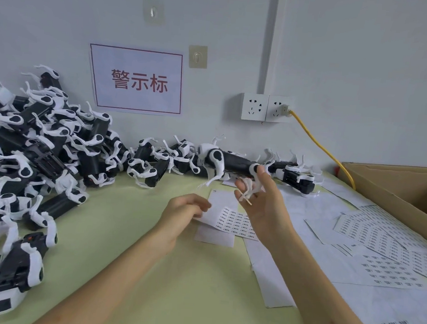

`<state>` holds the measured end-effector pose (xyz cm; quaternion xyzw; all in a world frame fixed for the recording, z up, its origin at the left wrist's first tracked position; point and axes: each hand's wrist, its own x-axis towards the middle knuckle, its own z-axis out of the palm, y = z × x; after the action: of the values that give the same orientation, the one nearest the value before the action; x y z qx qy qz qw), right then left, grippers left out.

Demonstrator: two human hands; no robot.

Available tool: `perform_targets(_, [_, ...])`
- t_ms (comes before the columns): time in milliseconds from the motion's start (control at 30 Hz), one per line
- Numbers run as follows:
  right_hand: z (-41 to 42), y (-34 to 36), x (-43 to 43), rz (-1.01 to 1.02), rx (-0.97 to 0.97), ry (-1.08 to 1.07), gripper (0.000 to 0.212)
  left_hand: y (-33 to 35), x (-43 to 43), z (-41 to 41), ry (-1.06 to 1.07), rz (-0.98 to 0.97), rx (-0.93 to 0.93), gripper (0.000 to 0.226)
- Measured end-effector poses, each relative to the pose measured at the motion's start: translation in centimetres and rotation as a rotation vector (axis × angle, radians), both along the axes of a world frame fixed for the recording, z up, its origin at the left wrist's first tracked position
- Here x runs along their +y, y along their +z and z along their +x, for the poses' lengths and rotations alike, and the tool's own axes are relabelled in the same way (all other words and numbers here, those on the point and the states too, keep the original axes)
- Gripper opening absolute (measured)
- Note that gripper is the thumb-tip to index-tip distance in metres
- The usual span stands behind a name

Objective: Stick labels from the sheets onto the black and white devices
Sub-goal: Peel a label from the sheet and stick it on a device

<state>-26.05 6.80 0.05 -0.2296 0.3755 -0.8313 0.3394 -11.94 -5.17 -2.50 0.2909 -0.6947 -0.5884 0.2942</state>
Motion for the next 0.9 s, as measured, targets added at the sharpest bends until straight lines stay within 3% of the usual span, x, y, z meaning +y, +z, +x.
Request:
perform_targets(67, [-0.3,0.3,0.3,-0.043,-0.050,0.045,0.036,0.2,-0.7,0.3,0.015,0.201,0.079,0.020])
perform_targets(167, [-0.3,0.5,0.6,-0.038,0.046,0.096,0.018,1.2,-1.5,0.8,-0.160,0.455,0.232,0.037])
perform_targets(233, [-0.2,0.5,0.6,0.017,0.152,0.095,0.026,1.6,-1.3,0.8,-0.305,0.465,0.248,0.049])
perform_targets(300, [0.0,0.4,0.4,0.105,0.257,0.064,0.047,1.6,-0.7,0.6,-0.426,0.407,0.233,0.061])
perform_targets(367, [0.2,0.3,0.2,0.201,0.338,0.013,0.063,1.4,-0.1,0.6,-0.499,0.338,0.196,0.056])
perform_targets(600, [0.6,0.2,0.1,0.235,0.456,-0.111,0.069,1.4,0.5,0.5,-0.404,0.347,0.224,0.041])
perform_targets(733, [0.1,0.3,0.0,0.232,0.517,-0.314,0.021,1.8,-0.4,0.1,-0.175,0.491,0.373,0.023])
perform_targets(800, [-0.1,0.5,0.2,0.231,0.486,-0.229,0.002,1.6,-1.1,0.2,-0.134,0.422,0.386,0.020])
perform_targets(900, [0.6,0.2,0.0,0.249,0.534,-0.049,0.012,1.4,-1.2,0.4,-0.159,0.356,0.361,0.026])
